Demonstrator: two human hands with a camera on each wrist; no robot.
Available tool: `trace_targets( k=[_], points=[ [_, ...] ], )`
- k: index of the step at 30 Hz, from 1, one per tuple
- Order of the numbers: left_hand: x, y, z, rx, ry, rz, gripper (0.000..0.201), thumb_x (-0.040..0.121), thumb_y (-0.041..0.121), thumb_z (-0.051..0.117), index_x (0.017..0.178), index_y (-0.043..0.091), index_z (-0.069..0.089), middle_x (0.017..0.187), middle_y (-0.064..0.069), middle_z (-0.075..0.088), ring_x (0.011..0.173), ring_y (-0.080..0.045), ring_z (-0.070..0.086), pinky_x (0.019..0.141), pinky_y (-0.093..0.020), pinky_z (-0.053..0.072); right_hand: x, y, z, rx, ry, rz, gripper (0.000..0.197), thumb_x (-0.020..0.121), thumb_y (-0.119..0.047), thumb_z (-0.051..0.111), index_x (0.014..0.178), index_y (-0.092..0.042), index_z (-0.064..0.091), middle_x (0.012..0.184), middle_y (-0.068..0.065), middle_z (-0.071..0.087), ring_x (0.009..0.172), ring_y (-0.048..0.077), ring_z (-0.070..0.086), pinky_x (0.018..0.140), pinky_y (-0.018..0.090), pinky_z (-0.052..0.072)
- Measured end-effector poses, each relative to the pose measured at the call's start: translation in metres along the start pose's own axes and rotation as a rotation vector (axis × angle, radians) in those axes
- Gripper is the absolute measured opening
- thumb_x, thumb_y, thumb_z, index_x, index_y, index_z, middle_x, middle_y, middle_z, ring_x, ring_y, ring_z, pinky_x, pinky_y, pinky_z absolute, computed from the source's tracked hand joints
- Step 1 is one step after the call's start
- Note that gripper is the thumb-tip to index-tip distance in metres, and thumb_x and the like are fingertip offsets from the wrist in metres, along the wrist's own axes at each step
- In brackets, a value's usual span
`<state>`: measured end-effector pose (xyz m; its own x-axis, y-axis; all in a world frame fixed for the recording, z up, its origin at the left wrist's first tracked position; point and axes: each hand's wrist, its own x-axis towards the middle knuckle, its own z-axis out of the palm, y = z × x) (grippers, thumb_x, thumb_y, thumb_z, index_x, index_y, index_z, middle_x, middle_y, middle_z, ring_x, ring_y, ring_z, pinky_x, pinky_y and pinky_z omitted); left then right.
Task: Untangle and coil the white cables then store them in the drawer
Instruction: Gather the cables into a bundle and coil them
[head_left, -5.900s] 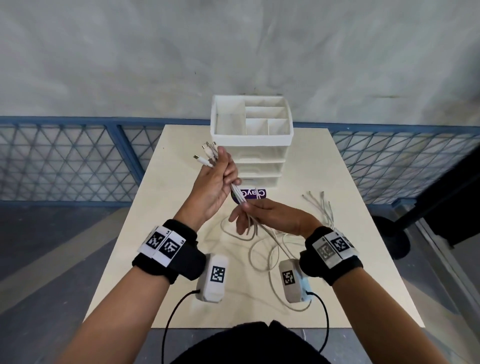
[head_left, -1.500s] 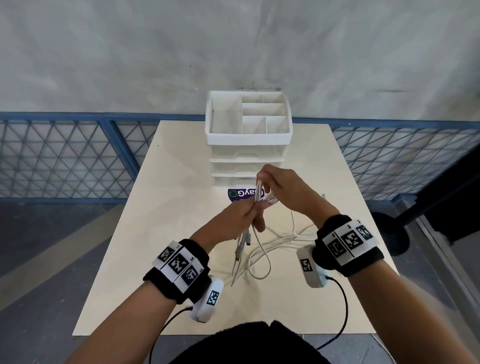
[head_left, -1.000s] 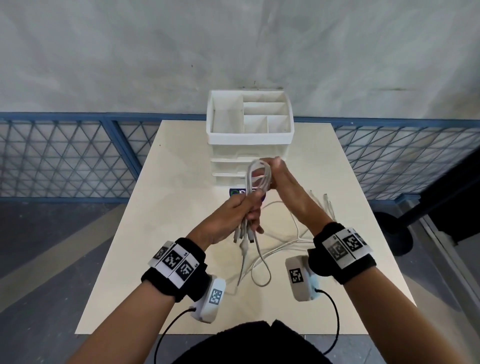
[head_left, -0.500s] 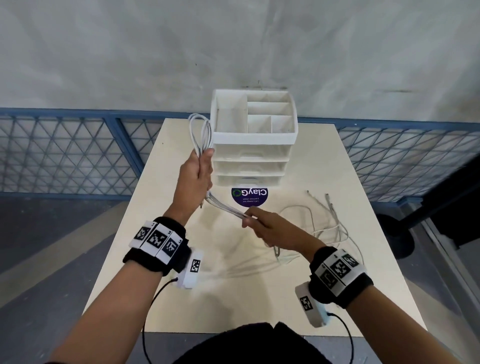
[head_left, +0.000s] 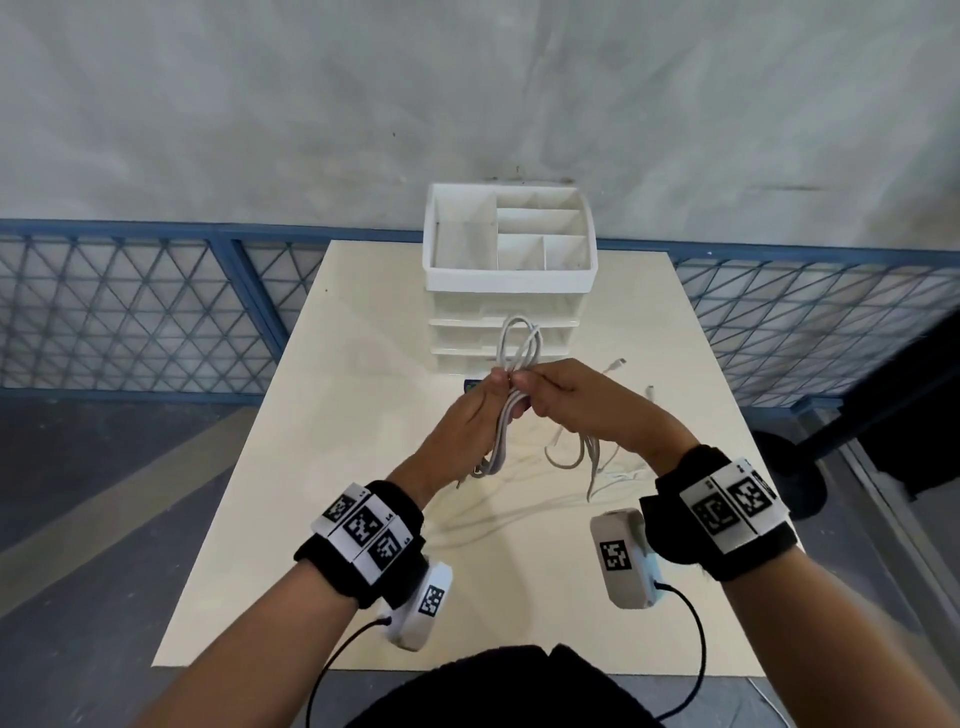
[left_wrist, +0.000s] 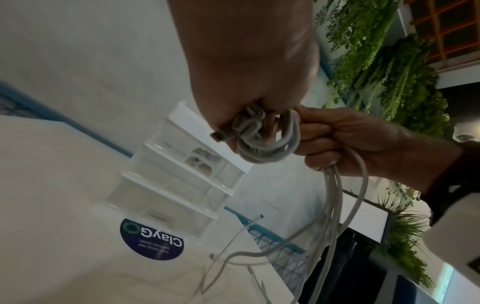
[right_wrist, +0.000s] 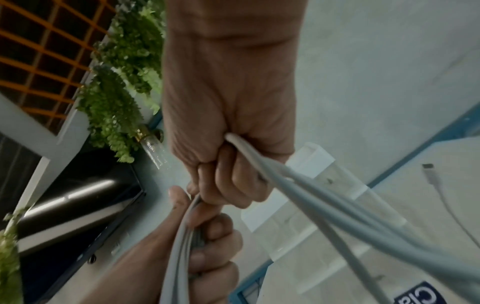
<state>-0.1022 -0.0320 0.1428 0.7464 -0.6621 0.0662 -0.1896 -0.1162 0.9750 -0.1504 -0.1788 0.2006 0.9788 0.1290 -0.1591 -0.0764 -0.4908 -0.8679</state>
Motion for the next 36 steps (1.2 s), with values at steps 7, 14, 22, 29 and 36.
trace_targets(
  k=[7, 14, 22, 29, 36],
  points=[
    [-0.007, 0.008, 0.001, 0.055, -0.207, -0.146, 0.056, 0.098, 0.047, 0.02, 0.11, 0.003, 0.053, 0.075, -0.002, 0.06, 0.049, 0.0, 0.05, 0.052, -0.012, 0.041, 0.0, 0.013, -0.008, 0.092, -0.015, 0.092, 0.04, 0.095, -0.029, 0.049, 0.087, 0.007, 0.065, 0.05, -0.008, 0.044, 0.044, 0.006, 0.031, 0.044, 0.015, 0.027],
    [-0.009, 0.015, -0.007, 0.081, -0.245, -0.173, 0.048, 0.1, 0.043, 0.028, 0.065, 0.014, 0.043, 0.057, 0.004, 0.038, 0.047, -0.003, 0.034, 0.051, -0.01, 0.032, 0.006, 0.022, -0.016, -0.189, 0.176, 0.114, 0.041, 0.079, -0.043, 0.068, 0.062, -0.006, 0.065, 0.036, -0.008, 0.051, 0.035, 0.004, 0.039, 0.042, 0.012, 0.034],
    [-0.009, 0.009, -0.018, 0.173, -0.22, -0.245, 0.047, 0.099, 0.047, 0.024, 0.066, 0.015, 0.034, 0.054, 0.005, 0.033, 0.041, -0.007, 0.026, 0.043, -0.017, 0.026, -0.01, 0.022, -0.041, -0.362, 0.153, -0.017, 0.035, 0.095, -0.039, 0.043, 0.073, -0.018, 0.061, 0.064, -0.002, 0.055, 0.055, 0.012, 0.044, 0.058, 0.02, 0.038],
    [-0.017, 0.012, -0.002, 0.044, -0.222, -0.269, 0.063, 0.089, 0.065, 0.01, 0.068, 0.015, 0.041, 0.052, 0.003, 0.031, 0.045, -0.01, 0.025, 0.043, -0.023, 0.023, 0.004, 0.027, -0.028, -0.224, 0.305, -0.192, 0.016, 0.098, -0.019, 0.043, 0.083, -0.017, 0.048, 0.066, 0.015, 0.048, 0.06, 0.023, 0.038, 0.059, 0.02, 0.033],
    [-0.016, 0.015, -0.009, 0.116, -0.216, -0.243, 0.049, 0.097, 0.046, 0.039, 0.059, 0.015, 0.031, 0.041, 0.012, 0.029, 0.039, -0.009, 0.021, 0.045, -0.029, 0.018, 0.006, 0.036, -0.02, -0.258, 0.368, -0.26, 0.018, 0.097, -0.017, 0.044, 0.105, -0.013, 0.06, 0.057, -0.009, 0.046, 0.053, 0.012, 0.039, 0.055, 0.013, 0.034]
  ],
)
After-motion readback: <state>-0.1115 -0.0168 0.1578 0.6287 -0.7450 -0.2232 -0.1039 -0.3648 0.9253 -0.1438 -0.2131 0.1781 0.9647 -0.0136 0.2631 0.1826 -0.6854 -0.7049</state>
